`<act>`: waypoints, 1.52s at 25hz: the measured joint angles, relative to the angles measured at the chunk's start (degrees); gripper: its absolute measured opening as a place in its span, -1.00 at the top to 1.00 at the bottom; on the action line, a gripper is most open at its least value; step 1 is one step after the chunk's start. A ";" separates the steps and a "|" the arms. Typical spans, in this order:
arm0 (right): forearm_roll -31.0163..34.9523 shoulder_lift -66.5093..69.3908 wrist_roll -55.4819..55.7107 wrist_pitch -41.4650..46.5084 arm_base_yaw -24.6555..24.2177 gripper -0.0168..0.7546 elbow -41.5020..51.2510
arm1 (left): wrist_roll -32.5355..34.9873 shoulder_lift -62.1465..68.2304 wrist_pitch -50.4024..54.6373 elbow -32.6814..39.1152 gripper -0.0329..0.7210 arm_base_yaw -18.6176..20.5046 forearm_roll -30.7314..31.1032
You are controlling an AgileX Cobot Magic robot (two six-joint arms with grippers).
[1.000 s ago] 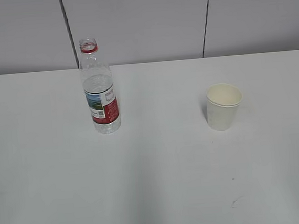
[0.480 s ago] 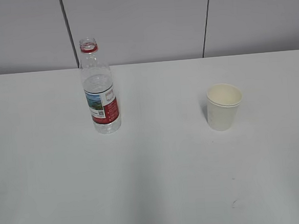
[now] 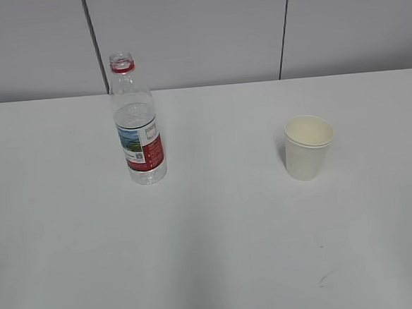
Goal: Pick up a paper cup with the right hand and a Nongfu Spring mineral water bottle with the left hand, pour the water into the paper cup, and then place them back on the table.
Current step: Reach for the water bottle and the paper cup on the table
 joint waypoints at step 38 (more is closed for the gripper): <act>-7.44 75.85 11.26 -109.33 0.00 -0.57 14.56 | -11.75 59.72 -98.01 14.56 -0.42 -0.06 15.36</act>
